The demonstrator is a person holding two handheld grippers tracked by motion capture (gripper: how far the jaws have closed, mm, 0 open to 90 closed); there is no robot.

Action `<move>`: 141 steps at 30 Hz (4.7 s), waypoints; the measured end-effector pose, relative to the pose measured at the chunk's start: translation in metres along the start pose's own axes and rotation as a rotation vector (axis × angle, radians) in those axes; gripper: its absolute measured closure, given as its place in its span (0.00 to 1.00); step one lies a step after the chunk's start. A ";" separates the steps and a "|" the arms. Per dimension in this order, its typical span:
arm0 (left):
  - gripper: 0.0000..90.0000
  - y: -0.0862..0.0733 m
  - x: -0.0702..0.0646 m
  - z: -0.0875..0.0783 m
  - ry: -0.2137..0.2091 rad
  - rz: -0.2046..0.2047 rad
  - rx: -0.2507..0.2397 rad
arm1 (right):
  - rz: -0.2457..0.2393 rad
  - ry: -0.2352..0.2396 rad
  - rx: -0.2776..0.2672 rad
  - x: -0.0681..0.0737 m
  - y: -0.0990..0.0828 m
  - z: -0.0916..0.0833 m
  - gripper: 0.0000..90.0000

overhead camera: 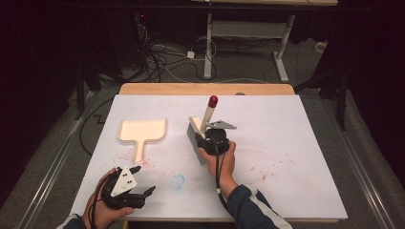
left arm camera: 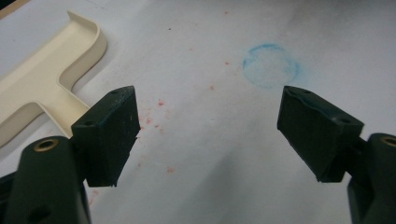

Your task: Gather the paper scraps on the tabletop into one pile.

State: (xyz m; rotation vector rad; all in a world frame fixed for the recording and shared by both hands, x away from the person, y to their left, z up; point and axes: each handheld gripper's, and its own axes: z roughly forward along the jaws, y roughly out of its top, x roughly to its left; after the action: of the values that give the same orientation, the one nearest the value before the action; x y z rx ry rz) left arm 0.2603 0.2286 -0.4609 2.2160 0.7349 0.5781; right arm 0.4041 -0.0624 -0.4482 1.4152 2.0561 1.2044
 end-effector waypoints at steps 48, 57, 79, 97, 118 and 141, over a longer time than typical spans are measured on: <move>0.22 0.003 0.003 0.009 0.015 0.020 0.049 | -0.417 0.097 -0.051 -0.097 0.053 -0.040 0.75; 0.22 0.002 0.003 0.011 0.008 0.027 0.066 | -0.494 0.182 -0.021 -0.109 0.048 -0.001 0.75; 0.22 0.002 -0.002 0.017 -0.026 0.027 0.110 | -0.717 0.466 0.041 -0.112 0.013 -0.016 0.74; 0.22 0.002 -0.006 0.019 -0.031 0.045 0.130 | -0.802 0.464 0.035 -0.117 0.001 -0.051 0.75; 0.22 0.003 -0.006 0.016 -0.022 0.053 0.120 | -0.745 0.331 -0.136 -0.110 0.020 -0.089 0.75; 0.22 0.003 -0.008 0.012 -0.022 0.073 0.108 | -0.726 0.548 0.042 -0.062 -0.015 -0.118 0.75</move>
State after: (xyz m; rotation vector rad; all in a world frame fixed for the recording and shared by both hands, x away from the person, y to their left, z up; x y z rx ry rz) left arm 0.2625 0.2155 -0.4678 2.3538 0.6908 0.5602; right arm 0.3401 -0.1712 -0.4038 0.2516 2.6082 1.2834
